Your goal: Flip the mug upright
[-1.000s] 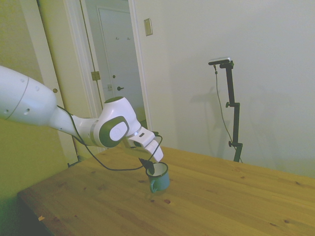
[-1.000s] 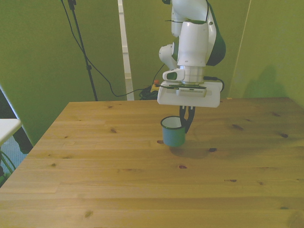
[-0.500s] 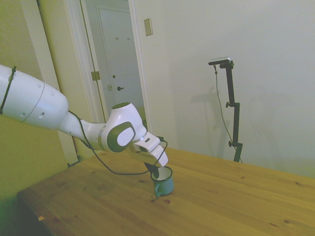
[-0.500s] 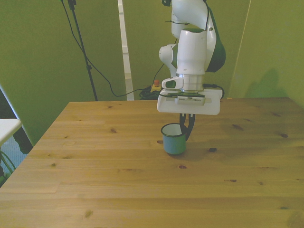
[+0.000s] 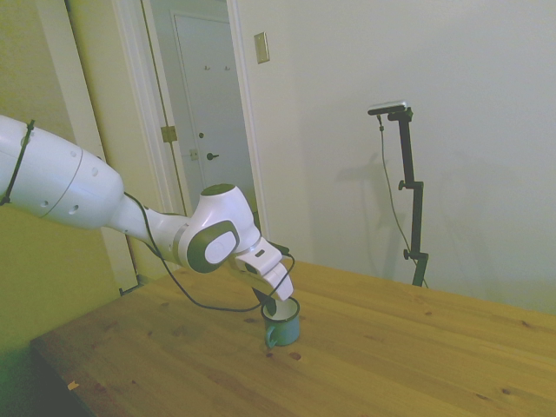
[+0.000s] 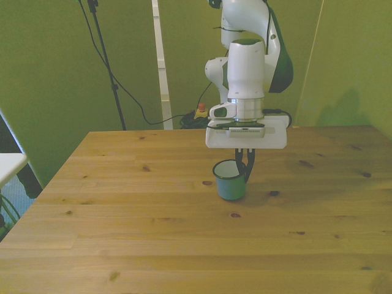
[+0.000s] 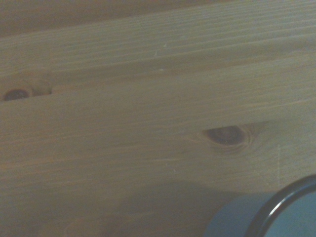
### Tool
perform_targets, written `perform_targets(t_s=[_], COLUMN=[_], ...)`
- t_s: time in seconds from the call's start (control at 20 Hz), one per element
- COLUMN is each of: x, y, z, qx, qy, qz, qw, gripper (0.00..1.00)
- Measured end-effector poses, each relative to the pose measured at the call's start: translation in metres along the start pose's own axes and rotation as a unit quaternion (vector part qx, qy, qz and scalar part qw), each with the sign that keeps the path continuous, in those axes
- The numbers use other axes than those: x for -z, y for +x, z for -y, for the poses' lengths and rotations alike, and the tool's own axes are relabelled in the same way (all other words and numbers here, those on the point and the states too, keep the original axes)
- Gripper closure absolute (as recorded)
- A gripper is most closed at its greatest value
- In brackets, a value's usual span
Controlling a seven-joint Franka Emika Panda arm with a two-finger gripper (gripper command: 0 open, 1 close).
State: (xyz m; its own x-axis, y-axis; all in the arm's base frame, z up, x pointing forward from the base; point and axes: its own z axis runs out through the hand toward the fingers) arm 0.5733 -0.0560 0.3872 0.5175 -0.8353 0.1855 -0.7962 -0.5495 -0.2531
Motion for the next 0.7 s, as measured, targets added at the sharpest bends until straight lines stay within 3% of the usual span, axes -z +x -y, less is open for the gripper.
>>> perform_targets(t_s=[0.4,0.7], x=[0.022,0.071], y=[0.003,-0.019], z=[-0.007,-0.027], qx=[-0.003,0.003], qy=[0.014,0.038], qz=[-0.006,-0.021], qw=[0.9999,0.9991], gripper=[0.0,0.0])
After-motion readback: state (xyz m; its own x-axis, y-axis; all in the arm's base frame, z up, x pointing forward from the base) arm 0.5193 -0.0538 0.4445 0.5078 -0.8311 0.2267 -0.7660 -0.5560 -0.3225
